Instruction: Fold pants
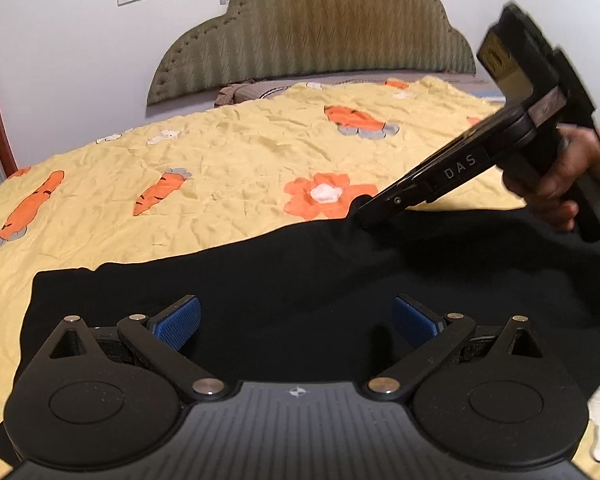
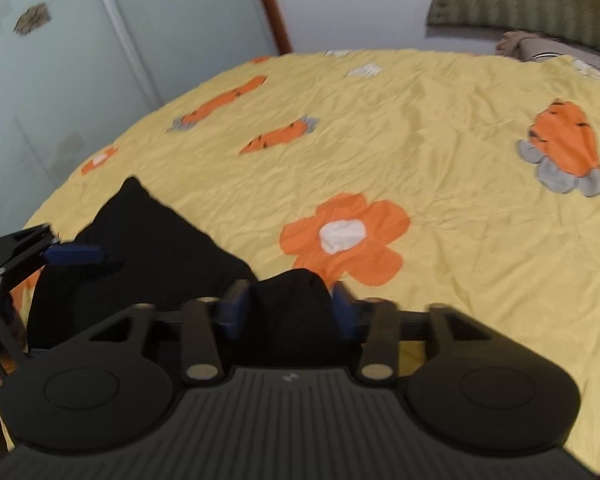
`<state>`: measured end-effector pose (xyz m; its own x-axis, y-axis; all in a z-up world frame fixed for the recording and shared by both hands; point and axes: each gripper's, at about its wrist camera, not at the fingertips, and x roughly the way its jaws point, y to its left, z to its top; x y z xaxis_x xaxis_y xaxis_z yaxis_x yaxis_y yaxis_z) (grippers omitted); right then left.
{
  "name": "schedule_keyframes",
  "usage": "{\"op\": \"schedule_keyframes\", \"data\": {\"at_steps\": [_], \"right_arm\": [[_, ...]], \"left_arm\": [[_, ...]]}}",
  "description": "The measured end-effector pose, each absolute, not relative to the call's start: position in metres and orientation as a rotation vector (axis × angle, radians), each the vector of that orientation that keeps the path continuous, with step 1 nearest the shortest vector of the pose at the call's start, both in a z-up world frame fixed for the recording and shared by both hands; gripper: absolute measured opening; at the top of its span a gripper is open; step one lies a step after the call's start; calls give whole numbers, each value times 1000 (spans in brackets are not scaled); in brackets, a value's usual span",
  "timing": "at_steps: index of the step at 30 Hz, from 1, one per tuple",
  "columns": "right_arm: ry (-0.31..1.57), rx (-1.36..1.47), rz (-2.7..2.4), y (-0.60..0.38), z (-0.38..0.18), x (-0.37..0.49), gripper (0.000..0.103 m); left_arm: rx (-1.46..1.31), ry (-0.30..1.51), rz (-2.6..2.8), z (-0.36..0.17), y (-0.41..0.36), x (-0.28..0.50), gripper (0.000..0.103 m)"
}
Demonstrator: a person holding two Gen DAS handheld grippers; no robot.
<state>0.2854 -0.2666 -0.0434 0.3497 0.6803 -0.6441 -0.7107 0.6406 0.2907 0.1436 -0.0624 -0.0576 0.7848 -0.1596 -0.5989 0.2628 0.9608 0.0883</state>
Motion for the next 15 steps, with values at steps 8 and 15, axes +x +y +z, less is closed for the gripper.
{"op": "schedule_keyframes", "data": {"at_steps": [8,15], "right_arm": [[829,-9,929,-268,-50,293,11],[762,72,755,-270,-50,286,4]], "left_arm": [[143,680,-211,-70,-60,147,103],[143,650,-199,-74,-60,142,103]]}}
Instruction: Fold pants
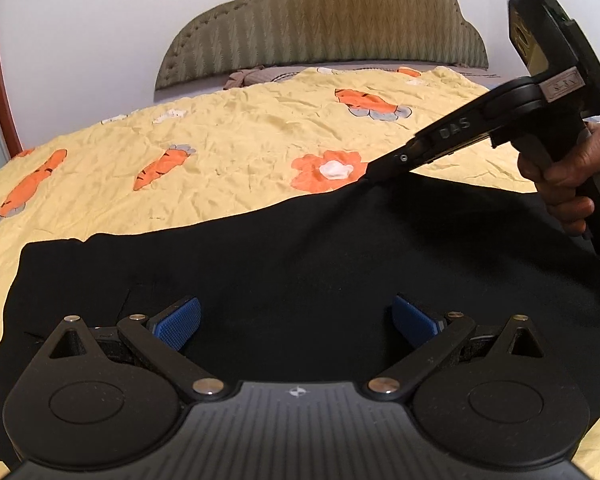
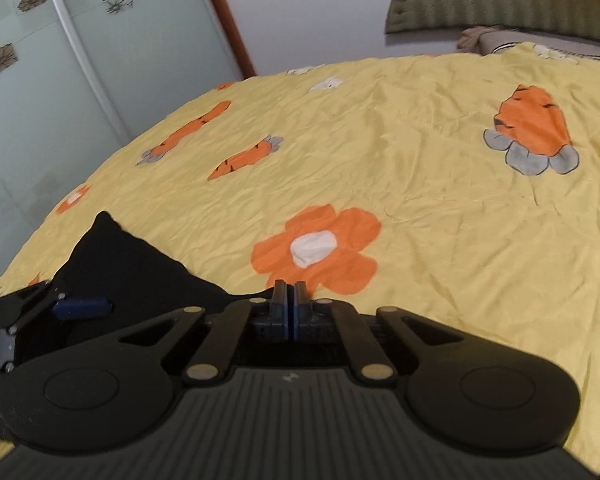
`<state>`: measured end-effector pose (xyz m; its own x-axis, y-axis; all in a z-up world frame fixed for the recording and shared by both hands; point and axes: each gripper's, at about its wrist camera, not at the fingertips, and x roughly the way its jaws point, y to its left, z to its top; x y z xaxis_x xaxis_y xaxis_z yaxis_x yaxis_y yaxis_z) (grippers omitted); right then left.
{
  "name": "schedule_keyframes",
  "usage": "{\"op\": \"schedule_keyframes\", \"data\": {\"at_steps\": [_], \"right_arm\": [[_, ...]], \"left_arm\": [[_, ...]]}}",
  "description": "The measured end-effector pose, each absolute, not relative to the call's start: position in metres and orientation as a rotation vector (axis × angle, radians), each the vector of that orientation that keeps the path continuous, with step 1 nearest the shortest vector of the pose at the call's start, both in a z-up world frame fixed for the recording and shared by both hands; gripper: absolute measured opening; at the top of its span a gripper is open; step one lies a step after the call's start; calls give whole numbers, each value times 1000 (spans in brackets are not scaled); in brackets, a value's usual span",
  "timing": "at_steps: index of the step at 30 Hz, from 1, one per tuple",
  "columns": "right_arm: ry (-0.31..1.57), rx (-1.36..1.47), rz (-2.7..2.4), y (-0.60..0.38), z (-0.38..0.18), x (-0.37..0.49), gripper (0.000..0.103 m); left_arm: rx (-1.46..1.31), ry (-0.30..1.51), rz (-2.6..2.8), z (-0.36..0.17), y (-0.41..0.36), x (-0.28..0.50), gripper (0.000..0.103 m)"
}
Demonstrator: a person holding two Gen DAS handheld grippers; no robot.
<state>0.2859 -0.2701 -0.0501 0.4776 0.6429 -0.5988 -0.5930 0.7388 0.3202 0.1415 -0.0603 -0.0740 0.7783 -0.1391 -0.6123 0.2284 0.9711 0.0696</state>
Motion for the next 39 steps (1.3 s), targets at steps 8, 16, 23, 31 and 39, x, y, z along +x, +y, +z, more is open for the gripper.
{"op": "schedule_keyframes", "data": {"at_steps": [8,16,23,31,39], "right_arm": [[752,-87,591,-240,-62,277,8],[705,-22,638,-235,-31,240,31],[777,50,516,-227,-57,257,30],[718,13,463,-219,-52,207,58],[648,-96,283,-204,-56,195,91]], "left_arm": [[125,618,-198,-77,-58,139,103],[115,616,-198,-76,-60,138,103],[105,617,-200,-76,-59,138,103],[104,617,-200,-75,-58,138,103],[104,617,-200,-75,-58,138,103]]}}
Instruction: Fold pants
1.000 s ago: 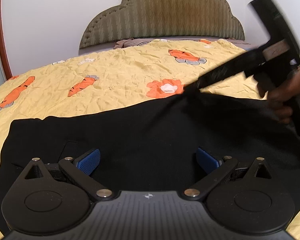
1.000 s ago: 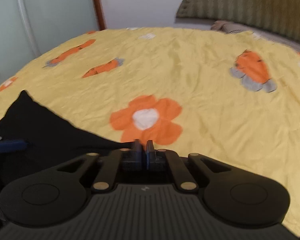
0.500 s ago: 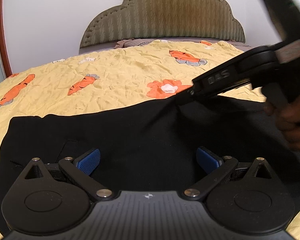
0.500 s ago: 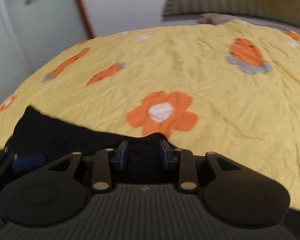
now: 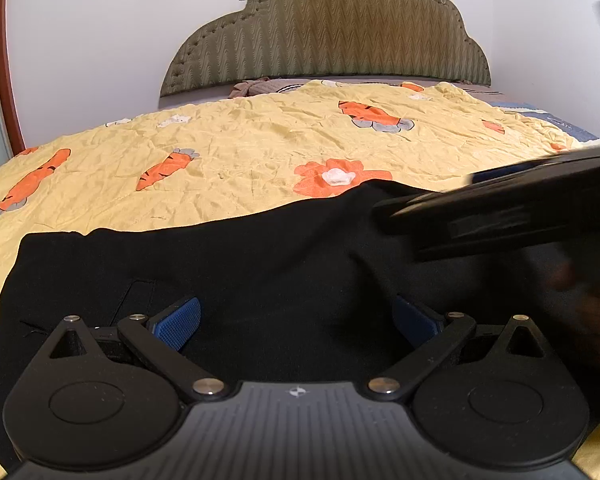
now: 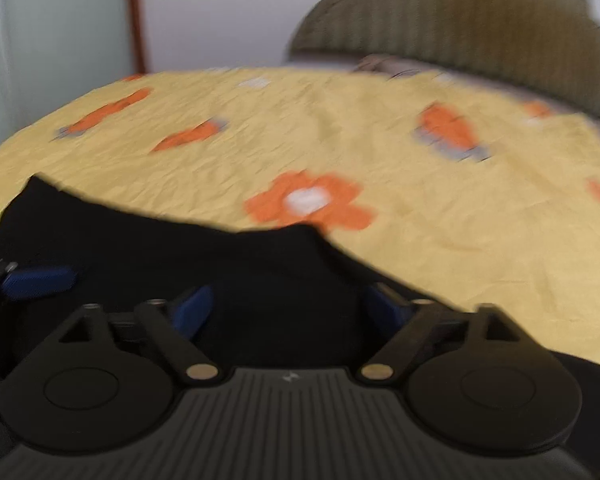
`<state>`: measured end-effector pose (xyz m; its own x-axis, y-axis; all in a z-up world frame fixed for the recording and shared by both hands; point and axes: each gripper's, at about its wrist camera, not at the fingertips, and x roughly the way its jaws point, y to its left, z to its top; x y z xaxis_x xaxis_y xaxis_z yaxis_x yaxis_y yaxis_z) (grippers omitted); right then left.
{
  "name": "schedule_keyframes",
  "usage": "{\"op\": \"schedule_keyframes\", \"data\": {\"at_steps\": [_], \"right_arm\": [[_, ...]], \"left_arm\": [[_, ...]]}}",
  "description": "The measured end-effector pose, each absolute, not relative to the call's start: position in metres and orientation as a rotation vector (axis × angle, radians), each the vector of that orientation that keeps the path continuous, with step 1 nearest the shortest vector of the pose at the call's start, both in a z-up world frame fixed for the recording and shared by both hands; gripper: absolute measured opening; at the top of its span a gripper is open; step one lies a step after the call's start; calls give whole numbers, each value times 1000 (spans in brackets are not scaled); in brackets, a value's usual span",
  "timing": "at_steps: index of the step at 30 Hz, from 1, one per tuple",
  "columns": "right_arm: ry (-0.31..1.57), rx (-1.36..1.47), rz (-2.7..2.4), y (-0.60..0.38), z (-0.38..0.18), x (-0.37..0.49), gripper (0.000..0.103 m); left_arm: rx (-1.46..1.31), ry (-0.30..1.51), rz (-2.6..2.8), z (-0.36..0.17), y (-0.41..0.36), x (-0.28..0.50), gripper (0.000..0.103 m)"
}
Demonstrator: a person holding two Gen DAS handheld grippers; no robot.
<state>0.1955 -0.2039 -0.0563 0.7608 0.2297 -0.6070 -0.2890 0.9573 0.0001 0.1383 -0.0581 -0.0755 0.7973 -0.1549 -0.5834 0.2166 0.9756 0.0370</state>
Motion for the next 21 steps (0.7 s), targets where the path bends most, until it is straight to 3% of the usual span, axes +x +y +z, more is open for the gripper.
{"op": "schedule_keyframes", "data": {"at_steps": [3,12,21], "right_arm": [[572,-1,259,-223,-45,168,103],[480,280,-14,-351,-51,68,103],[187,978,-434,-552,-96,-64,103]], "left_arm": [[104,616,-199,-75,-58,138,103],[105,615,-198,-75,-58,138,103],[112,614,-187,-75,-59,138,103]]}}
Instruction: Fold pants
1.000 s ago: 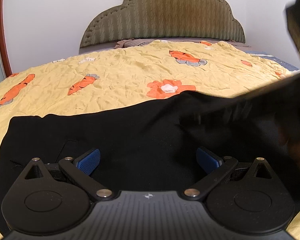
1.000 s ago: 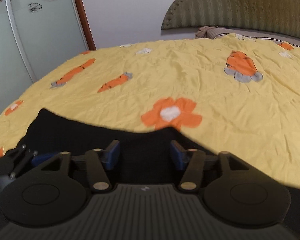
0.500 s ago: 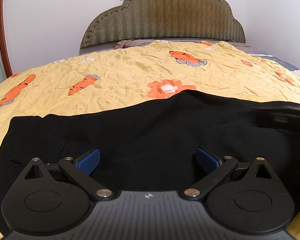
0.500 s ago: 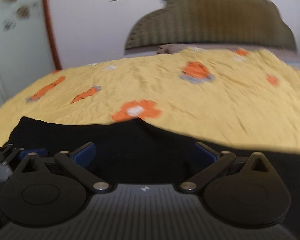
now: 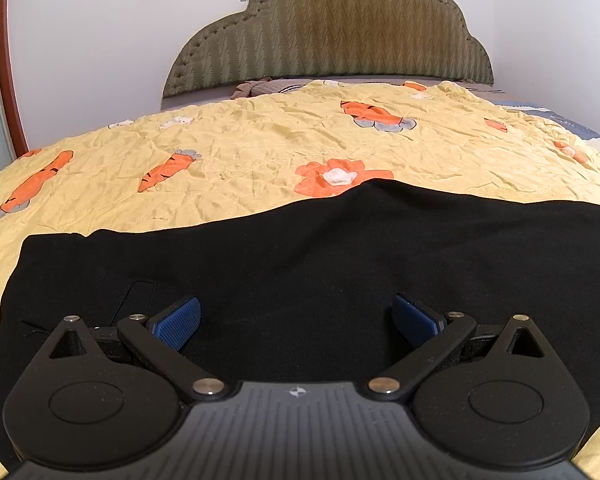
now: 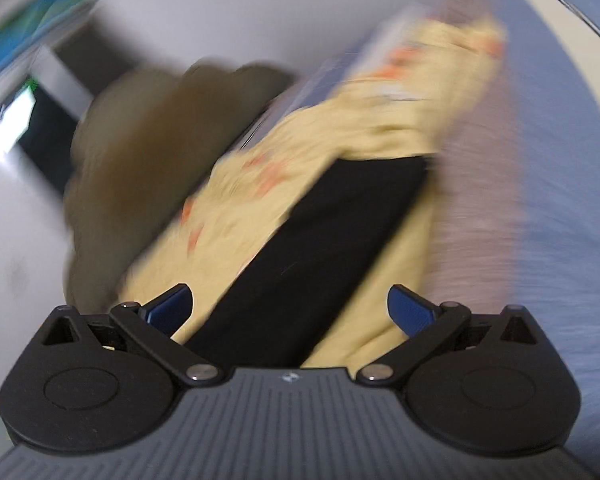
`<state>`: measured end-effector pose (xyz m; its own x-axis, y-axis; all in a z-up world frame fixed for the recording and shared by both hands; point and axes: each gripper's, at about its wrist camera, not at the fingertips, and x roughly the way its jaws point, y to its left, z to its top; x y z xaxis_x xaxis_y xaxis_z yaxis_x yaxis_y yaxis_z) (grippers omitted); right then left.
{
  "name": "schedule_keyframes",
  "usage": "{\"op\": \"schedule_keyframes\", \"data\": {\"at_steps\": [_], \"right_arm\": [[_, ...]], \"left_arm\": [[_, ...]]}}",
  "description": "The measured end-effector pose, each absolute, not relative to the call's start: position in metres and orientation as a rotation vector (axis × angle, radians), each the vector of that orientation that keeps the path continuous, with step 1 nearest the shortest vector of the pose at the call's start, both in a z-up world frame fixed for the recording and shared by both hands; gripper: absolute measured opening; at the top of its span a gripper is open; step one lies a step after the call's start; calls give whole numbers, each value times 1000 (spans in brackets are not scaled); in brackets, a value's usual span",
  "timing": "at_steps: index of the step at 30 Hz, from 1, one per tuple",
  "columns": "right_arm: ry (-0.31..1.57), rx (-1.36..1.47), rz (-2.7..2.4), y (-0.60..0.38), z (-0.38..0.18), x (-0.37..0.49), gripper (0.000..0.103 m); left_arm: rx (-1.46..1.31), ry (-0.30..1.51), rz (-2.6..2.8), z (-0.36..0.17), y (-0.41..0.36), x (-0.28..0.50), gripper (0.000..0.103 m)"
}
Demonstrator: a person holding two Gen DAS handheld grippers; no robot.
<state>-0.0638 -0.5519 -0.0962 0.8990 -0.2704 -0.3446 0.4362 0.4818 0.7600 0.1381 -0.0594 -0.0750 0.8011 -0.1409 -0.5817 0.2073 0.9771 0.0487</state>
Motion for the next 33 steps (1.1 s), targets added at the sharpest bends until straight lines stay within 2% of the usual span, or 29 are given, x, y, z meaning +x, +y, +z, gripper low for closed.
{"op": "schedule_keyframes", "data": {"at_steps": [4,9,11,13,14,17,25,27,28,33], "right_arm": [[63,1246,-401,-600,-128,-88,99],[48,1256,-396,-623,-135,-76,97],[43,1262,-393,-635,-138,-69,87],[33,1298,-362,-648,-143,-61,83],[25,1316,-353,-653,-145,-58,76],[39,1337,-364,-667,-151,-47,73],[59,1317,-388,-680,-149,-38,73],[56,1301,-375,-680,-146,-39,64],[50,1310,-355,-680,-146,-39,52],[118,1278,-377,-677,-143,-26,49]], "left_arm": [[116,613,-182,-76,-61,137,103],[117,613,-181,-75,-61,137,103],[117,613,-181,-75,-61,137,103],[117,613,-181,-76,-61,137,103],[117,613,-181,-76,-61,137,103],[117,613,-181,-76,-62,137,103],[117,613,-181,-76,-62,137,103],[117,613,-181,-76,-62,137,103],[118,613,-181,-76,-62,137,103],[118,613,-181,-76,-62,137,103]]}}
